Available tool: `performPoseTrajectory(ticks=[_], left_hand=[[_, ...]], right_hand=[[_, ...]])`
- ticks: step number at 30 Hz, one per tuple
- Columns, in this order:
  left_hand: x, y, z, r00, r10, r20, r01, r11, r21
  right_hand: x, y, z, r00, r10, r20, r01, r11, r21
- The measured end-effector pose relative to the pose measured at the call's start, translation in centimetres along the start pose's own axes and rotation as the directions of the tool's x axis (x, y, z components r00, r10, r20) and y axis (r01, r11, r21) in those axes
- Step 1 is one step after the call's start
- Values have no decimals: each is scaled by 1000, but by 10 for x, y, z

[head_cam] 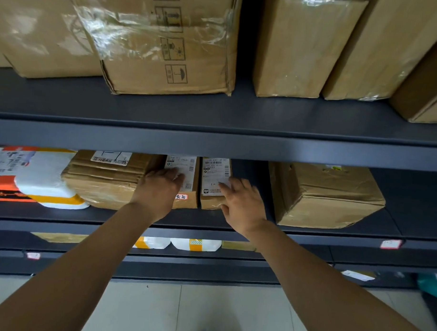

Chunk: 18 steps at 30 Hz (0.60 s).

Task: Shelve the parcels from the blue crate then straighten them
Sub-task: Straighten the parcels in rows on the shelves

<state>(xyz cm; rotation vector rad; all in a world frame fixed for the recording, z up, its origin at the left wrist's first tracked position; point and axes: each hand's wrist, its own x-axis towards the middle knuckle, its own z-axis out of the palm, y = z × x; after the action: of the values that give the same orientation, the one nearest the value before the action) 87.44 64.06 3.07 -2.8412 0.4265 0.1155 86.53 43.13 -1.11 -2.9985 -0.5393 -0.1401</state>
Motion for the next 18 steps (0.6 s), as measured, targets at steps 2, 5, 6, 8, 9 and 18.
performPoseTrajectory(ticks=[2,5,6,8,9,18], left_hand=[[0,6,-8,1000,-3,-7,3,1000,-15],[6,21,-27,999,34,-27,-35,998,-46],[9,27,-35,998,50,-46,-52,997,-48],[16,42,-51,995,77,-69,-81,995,-66],[18,52,-60,993,90,-71,-95,992,-82],[50,169,-109,957,290,2,-276,914,-298]], right_hand=[[-6,11,-18,999,28,-38,-29,999,-40],[-17,37,-47,986,89,-138,-100,992,-81],[-22,48,-58,979,109,-170,-127,987,-98],[-33,70,-80,968,138,-208,-163,981,-108],[-39,81,-90,966,157,-205,-183,976,-115],[-101,198,-127,921,386,47,-370,908,-196]])
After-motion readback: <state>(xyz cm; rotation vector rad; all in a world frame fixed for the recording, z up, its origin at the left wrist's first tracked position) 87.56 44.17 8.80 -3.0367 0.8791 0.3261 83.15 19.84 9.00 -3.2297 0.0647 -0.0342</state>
